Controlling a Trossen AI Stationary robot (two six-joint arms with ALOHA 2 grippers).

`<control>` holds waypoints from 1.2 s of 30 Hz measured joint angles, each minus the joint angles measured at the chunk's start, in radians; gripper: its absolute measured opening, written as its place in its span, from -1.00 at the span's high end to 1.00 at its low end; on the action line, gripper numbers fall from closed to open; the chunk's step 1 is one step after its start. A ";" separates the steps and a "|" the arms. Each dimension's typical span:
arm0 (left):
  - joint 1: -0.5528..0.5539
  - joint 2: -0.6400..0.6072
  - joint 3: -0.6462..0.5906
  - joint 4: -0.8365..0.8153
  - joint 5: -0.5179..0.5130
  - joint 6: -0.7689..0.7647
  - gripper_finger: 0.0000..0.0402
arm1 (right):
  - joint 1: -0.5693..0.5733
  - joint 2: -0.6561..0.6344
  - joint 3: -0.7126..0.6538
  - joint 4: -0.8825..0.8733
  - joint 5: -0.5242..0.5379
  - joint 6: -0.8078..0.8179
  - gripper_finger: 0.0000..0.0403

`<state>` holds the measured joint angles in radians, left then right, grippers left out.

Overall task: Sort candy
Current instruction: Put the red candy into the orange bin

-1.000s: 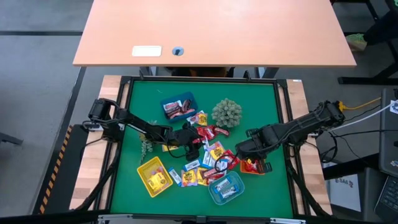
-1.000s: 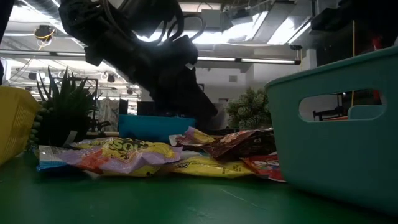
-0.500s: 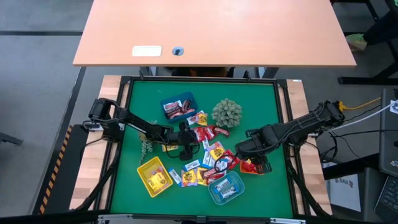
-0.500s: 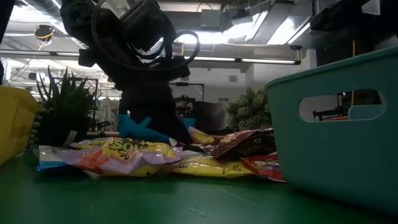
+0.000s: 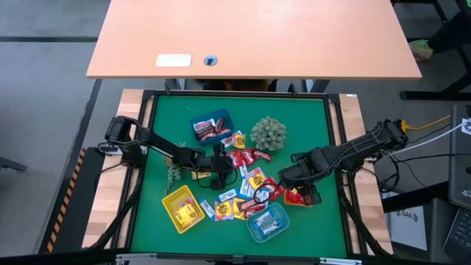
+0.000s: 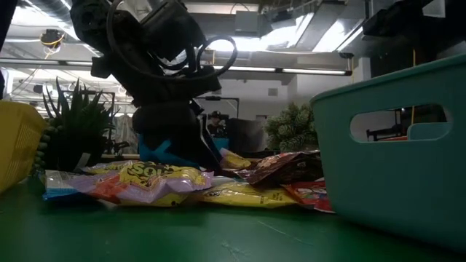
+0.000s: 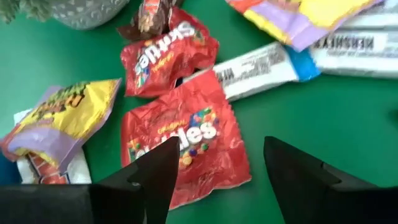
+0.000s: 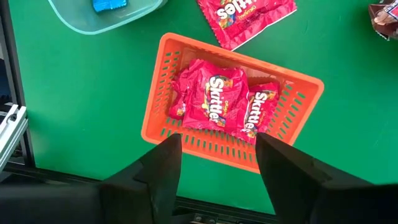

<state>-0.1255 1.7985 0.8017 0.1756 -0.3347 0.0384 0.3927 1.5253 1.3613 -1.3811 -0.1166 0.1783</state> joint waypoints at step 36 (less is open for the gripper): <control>0.114 0.001 0.000 -0.063 0.023 -0.013 0.99 | 0.000 0.000 0.000 0.015 0.000 0.000 -0.03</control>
<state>-0.0117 1.7992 0.8013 0.1127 -0.3113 0.0255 0.3927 1.5257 1.3609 -1.3663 -0.1165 0.1783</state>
